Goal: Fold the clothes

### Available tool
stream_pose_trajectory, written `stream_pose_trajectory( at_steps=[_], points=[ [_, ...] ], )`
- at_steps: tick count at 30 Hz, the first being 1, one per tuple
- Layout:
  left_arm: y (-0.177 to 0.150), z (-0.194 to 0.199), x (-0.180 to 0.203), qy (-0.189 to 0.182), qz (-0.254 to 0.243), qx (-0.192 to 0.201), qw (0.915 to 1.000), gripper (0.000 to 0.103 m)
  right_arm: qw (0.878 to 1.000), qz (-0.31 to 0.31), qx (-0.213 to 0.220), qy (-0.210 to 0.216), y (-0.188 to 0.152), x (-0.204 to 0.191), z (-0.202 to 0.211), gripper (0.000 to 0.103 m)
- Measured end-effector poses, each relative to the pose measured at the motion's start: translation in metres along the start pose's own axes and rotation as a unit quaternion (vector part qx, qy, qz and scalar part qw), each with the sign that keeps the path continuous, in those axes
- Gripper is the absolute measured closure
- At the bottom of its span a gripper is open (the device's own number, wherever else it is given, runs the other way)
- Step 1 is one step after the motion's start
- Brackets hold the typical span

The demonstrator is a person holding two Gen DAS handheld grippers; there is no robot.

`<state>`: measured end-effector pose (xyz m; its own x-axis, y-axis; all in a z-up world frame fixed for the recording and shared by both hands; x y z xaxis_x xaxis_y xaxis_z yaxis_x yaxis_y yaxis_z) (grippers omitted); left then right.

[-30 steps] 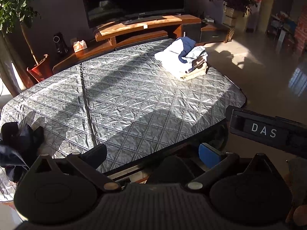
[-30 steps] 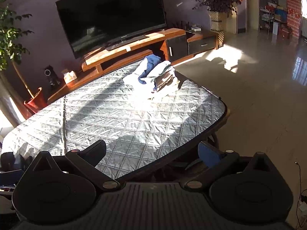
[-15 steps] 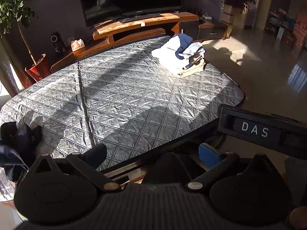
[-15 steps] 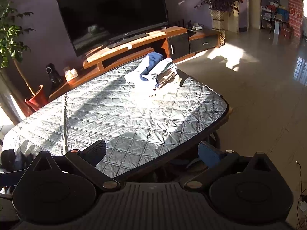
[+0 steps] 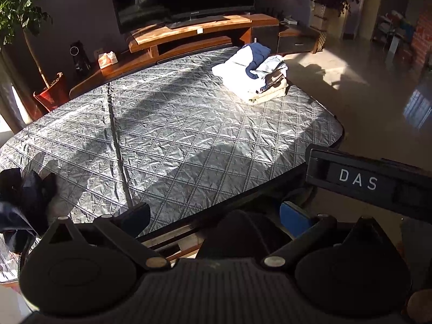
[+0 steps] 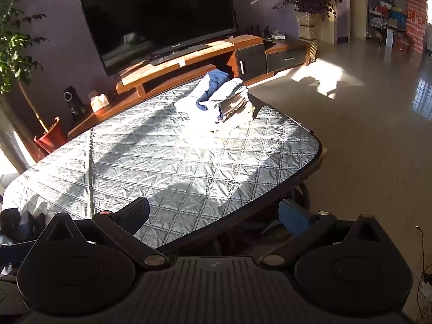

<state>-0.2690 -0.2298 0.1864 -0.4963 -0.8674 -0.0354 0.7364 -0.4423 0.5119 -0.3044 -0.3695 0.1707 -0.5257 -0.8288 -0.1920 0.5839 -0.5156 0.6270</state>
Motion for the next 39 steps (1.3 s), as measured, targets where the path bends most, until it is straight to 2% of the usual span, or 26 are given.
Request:
stream_pose_trajectory(
  at_steps=[9, 39],
  points=[
    [-0.005, -0.004, 0.001, -0.025, 0.005, 0.000, 0.9997, 0.001, 1.000, 0.004, -0.002, -0.005, -0.003, 0.000, -0.004, 0.000],
    [-0.016, -0.041, -0.014, -0.042, 0.018, -0.021, 0.9987, 0.001, 0.999, 0.016, -0.039, -0.035, -0.021, -0.009, -0.043, 0.000]
  ],
)
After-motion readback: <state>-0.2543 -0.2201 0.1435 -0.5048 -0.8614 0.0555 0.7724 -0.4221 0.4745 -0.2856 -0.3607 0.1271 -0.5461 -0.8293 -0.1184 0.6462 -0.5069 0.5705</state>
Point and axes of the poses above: each gripper's, at about its wrist camera, not at the fingertips, and z roughly against the way its jaws point, x to its right, y to its top, the point moved 9 cm from there along -z, roughly the way its jaws point, and after that the axes turned 5 degrees about -x, right-handed, at the moved point
